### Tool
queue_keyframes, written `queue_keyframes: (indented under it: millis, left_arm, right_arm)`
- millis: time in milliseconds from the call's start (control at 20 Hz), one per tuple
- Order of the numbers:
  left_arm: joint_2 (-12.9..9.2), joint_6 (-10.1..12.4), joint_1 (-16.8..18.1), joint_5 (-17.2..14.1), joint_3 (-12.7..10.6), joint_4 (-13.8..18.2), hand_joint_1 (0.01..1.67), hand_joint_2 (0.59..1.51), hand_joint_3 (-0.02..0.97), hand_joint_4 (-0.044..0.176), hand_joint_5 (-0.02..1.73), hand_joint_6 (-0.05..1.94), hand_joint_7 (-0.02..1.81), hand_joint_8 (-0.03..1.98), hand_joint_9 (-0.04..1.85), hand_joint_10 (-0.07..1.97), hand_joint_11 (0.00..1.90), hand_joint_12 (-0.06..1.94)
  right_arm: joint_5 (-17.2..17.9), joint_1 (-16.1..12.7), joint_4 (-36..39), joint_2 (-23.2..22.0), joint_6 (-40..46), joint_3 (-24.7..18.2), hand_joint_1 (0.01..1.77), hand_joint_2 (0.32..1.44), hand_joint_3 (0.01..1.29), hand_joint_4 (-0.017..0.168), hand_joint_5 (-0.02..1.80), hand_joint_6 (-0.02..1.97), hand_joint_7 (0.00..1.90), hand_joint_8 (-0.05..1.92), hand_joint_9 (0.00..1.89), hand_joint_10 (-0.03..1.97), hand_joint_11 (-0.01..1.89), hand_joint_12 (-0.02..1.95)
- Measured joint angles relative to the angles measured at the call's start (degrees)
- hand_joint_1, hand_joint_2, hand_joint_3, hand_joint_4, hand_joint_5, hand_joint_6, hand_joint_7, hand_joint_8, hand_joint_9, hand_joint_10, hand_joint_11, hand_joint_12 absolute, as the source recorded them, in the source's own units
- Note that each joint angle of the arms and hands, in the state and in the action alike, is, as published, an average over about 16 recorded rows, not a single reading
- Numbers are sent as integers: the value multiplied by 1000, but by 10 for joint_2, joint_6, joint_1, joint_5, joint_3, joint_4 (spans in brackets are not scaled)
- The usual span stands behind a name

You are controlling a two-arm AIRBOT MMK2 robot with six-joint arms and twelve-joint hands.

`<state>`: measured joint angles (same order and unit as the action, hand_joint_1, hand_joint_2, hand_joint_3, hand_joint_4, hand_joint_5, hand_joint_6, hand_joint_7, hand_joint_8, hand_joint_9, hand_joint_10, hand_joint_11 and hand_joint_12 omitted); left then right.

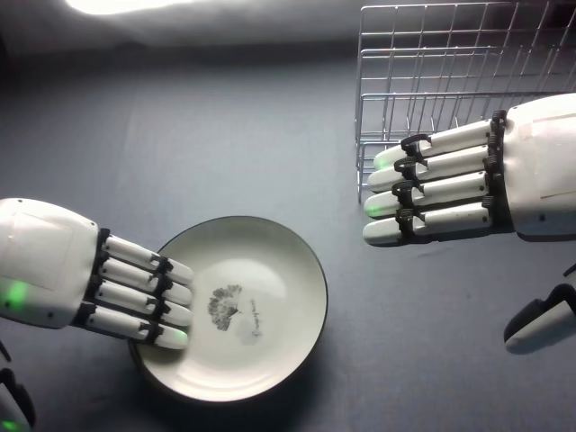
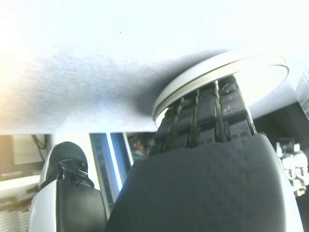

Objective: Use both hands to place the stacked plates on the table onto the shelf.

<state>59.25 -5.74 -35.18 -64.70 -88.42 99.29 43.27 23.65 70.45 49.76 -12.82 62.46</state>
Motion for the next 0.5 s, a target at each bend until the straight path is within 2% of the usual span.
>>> queue_keyframes:
  millis: [300, 500]
  left_arm:
    - [13, 5, 8, 16, 21, -5, 16, 995, 19, -6, -8, -22, -5, -21, 1, 5, 15, -13]
    - [26, 11, 18, 27, 34, -6, 15, 992, 20, -4, -6, -18, -7, -23, -4, 4, 15, -13]
  right_arm:
    - [5, 2, -4, 6, -6, 8, 28, 1063, 16, 6, 21, -1, 21, 0, 21, -6, 31, 61]
    - [12, 2, -5, 12, -10, 17, 99, 1038, 15, 6, 21, -1, 22, 0, 22, -6, 29, 87]
